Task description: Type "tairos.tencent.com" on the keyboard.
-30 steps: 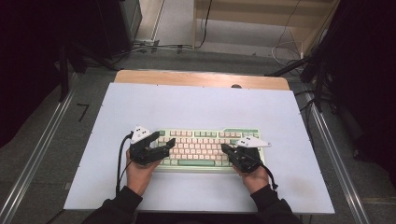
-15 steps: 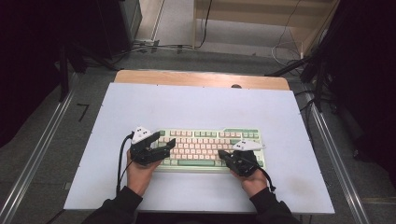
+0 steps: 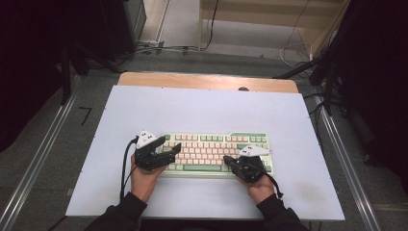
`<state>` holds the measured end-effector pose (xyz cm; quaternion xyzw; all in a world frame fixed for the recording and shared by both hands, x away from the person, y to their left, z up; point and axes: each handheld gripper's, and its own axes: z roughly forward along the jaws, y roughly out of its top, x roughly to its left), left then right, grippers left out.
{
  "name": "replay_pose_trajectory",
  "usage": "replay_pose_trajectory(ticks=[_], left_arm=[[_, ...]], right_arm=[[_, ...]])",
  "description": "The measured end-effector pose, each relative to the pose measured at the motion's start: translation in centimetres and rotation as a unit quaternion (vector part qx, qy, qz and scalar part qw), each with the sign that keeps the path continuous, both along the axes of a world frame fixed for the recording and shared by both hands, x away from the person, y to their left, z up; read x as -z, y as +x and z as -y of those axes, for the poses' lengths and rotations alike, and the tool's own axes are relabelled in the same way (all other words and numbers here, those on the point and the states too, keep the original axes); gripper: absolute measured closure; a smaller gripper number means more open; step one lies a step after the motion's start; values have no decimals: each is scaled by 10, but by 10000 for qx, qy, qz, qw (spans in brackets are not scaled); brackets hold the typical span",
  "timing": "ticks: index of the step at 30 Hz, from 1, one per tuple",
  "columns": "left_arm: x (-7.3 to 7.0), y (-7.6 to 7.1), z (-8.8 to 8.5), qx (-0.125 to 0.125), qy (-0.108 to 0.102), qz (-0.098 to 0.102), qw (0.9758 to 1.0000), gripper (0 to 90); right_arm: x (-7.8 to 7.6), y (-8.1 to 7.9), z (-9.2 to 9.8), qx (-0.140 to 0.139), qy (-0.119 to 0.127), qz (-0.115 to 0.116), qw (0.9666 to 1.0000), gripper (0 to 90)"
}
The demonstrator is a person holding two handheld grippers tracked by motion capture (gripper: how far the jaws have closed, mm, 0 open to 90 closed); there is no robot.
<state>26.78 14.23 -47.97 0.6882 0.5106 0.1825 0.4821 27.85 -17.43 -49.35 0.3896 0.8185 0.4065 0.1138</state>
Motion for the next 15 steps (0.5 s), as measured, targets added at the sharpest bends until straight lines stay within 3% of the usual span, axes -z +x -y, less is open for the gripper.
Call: replay_pose_trajectory(ticks=[5,8,10,15], left_arm=[[0,0,0,11,7,-3,10000,301],[0,0,0,6,-4,-4,10000,302],[0,0,0,-1,-11,-2,10000,302],[0,0,0,9,-10,0,10000,302]], right_arm=[[2,1,1,-20,24,-47,10000,853],[-1,3,1,-43,61,-102,9999,654],[-4,5,2,-118,120,-181,9997,566],[-16,4,8,0,412,52,9991,468]])
